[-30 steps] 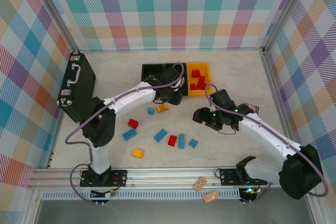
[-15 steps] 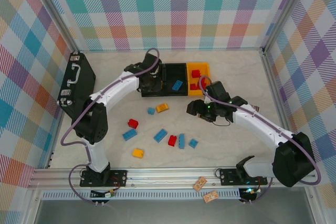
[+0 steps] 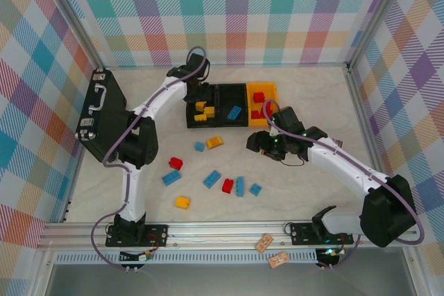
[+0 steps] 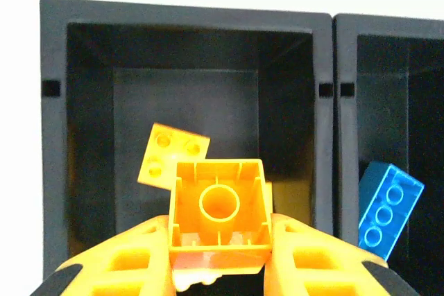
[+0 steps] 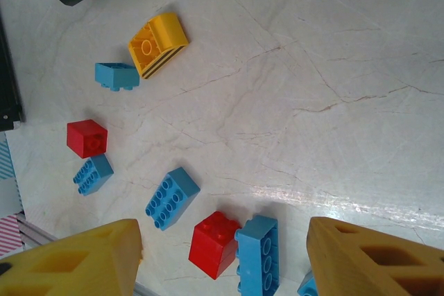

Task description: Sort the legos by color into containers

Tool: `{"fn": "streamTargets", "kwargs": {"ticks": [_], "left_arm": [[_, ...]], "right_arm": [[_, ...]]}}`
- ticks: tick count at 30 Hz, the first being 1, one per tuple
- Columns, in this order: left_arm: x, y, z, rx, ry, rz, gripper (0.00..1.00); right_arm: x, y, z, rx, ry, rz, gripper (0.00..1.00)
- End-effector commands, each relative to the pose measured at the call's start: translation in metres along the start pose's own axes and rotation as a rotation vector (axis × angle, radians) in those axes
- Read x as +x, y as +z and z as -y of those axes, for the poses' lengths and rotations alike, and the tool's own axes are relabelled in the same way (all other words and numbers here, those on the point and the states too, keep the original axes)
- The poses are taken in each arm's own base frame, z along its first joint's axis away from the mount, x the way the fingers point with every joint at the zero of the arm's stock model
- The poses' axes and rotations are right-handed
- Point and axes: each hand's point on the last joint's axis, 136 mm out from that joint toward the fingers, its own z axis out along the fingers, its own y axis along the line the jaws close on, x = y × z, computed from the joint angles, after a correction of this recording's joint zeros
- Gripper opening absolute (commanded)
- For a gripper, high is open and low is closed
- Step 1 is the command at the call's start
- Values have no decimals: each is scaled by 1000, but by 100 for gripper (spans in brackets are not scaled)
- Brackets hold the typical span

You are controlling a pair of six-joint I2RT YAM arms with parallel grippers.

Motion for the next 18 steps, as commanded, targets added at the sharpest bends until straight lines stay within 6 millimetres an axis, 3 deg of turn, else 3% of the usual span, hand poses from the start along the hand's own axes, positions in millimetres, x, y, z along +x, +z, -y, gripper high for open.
{"fn": "streamTargets", "kwargs": {"ticks": [1, 9, 18], "left_arm": [[-5, 3, 2, 5, -25, -24, 26], [-8, 20, 4, 2, -44, -36, 29], [-11, 13, 7, 16, -54, -25, 51]], "right_arm": [[-6, -5, -7, -12, -15, 16, 64], [-7, -5, -5, -2, -14, 17, 64], [-7, -3, -6, -6, -12, 13, 64]]}}
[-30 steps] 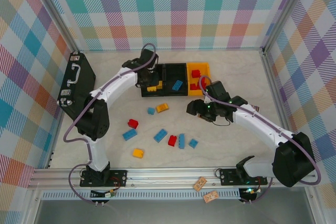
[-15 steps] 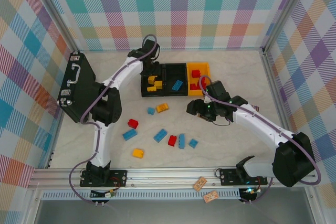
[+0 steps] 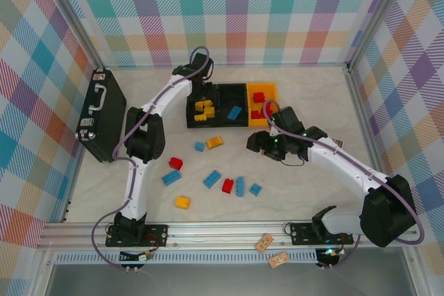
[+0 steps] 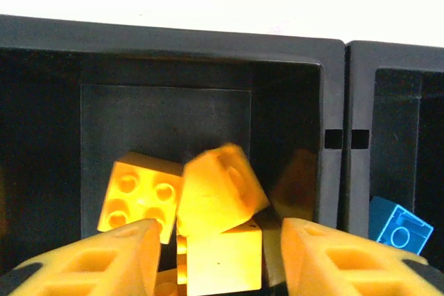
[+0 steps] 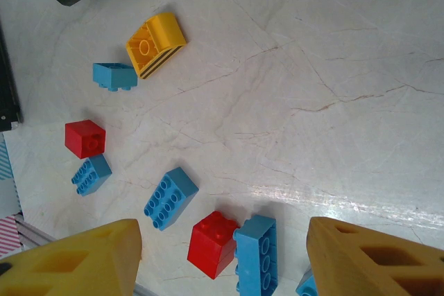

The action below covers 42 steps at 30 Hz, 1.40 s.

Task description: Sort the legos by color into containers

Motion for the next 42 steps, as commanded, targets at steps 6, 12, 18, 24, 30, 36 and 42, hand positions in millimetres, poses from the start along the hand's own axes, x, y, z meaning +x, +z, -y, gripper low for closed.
{"fn": "streamTargets", "kwargs": {"ticks": [6, 12, 18, 24, 30, 36, 42], "left_arm": [[-6, -41, 7, 42, -8, 30, 52], [13, -72, 9, 69, 18, 38, 52], [36, -99, 2, 101, 23, 39, 53], [66, -118, -2, 155, 29, 16, 53], [104, -129, -1, 244, 44, -44, 54], [149, -140, 10, 354, 90, -110, 54], [195, -145, 12, 407, 134, -180, 56]], "right_arm": [[-8, -3, -9, -18, -20, 11, 64], [-8, -2, -9, -12, -38, 6, 64], [-8, -3, -5, 22, -50, -7, 64], [-3, -4, 1, 59, -45, -26, 64], [13, -4, 23, 180, -25, -83, 64], [44, 1, 49, 337, 51, -183, 65], [73, 18, 60, 401, 108, -251, 67]]}}
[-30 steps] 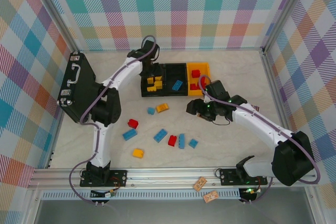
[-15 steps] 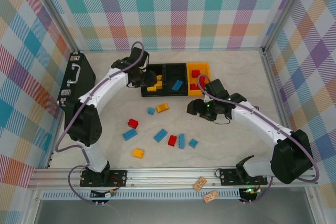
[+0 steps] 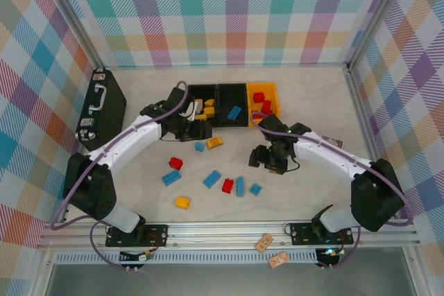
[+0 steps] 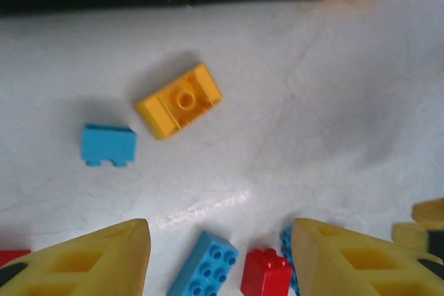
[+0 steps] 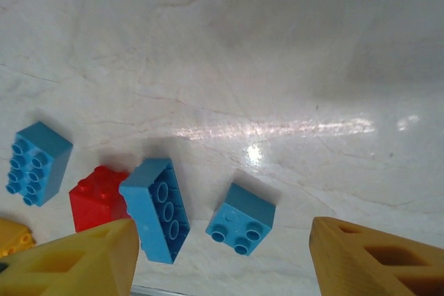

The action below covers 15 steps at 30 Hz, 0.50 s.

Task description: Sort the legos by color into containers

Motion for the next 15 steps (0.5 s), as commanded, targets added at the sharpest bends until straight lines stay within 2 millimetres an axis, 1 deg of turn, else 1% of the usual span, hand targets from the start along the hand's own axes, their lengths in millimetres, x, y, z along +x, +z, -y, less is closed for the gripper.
{"fn": "streamTargets", "kwargs": {"ticks": [1, 4, 7, 13, 15], "left_arm": [[22, -1, 11, 65, 35, -33, 56], [39, 5, 6, 59, 21, -58, 56], [51, 13, 1, 54, 2, -82, 56], [63, 21, 0, 55, 1, -114, 56], [66, 22, -1, 51, 7, -126, 56]], "right_arm": [[18, 14, 12, 70, 67, -54, 67], [26, 27, 13, 92, 76, -81, 67], [34, 38, 16, 118, 98, -100, 67], [44, 55, 19, 173, 123, -120, 66], [48, 59, 21, 191, 133, -127, 65]]}}
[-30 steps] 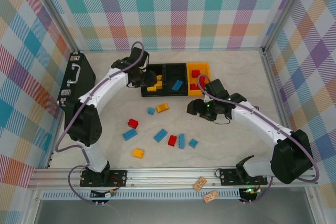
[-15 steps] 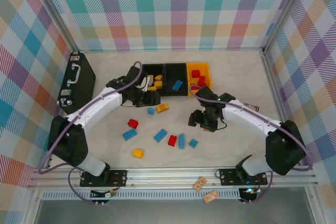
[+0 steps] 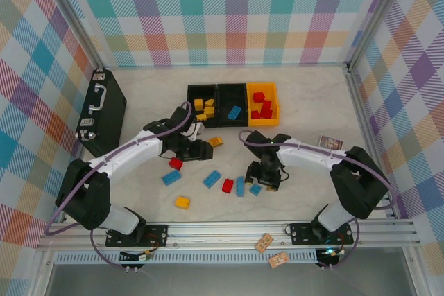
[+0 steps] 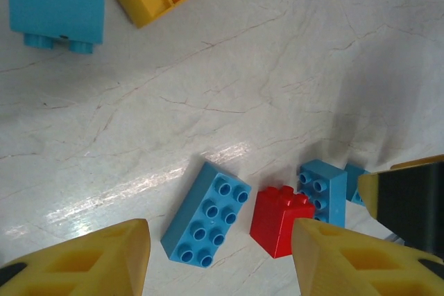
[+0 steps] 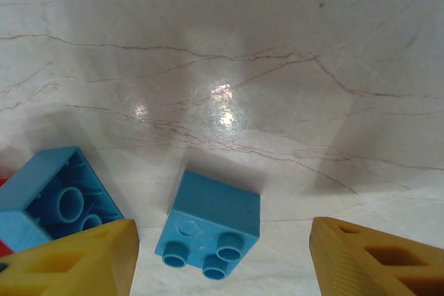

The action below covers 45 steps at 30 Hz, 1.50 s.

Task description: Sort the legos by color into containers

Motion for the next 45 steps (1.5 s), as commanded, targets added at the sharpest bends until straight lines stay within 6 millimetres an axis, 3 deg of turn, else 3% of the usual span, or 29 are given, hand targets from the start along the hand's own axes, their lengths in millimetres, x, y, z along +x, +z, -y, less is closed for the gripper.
{"fn": "streamTargets", "kwargs": {"ticks": [1, 6, 11, 20, 26, 34, 39, 45], "left_arm": [[5, 1, 7, 26, 19, -6, 56], [9, 4, 6, 31, 22, -23, 56], [12, 4, 5, 30, 24, -26, 56], [5, -5, 11, 57, -16, 39, 56], [0, -16, 9, 54, -87, 130, 56], [0, -31, 4, 33, -152, 218, 56], [-1, -40, 3, 29, -181, 269, 56], [-1, -42, 3, 14, -190, 286, 56]], "right_arm": [[5, 12, 6, 42, 56, -10, 64], [10, 19, 7, 57, 71, -13, 55], [9, 16, 7, 61, 70, 7, 31], [-19, -29, -13, 60, -45, 135, 26], [-53, -62, -54, -36, -131, 199, 27], [-117, -94, -100, -125, -201, 265, 28], [-154, -103, -121, -174, -205, 278, 28], [-194, -99, -143, -211, -202, 271, 28]]}}
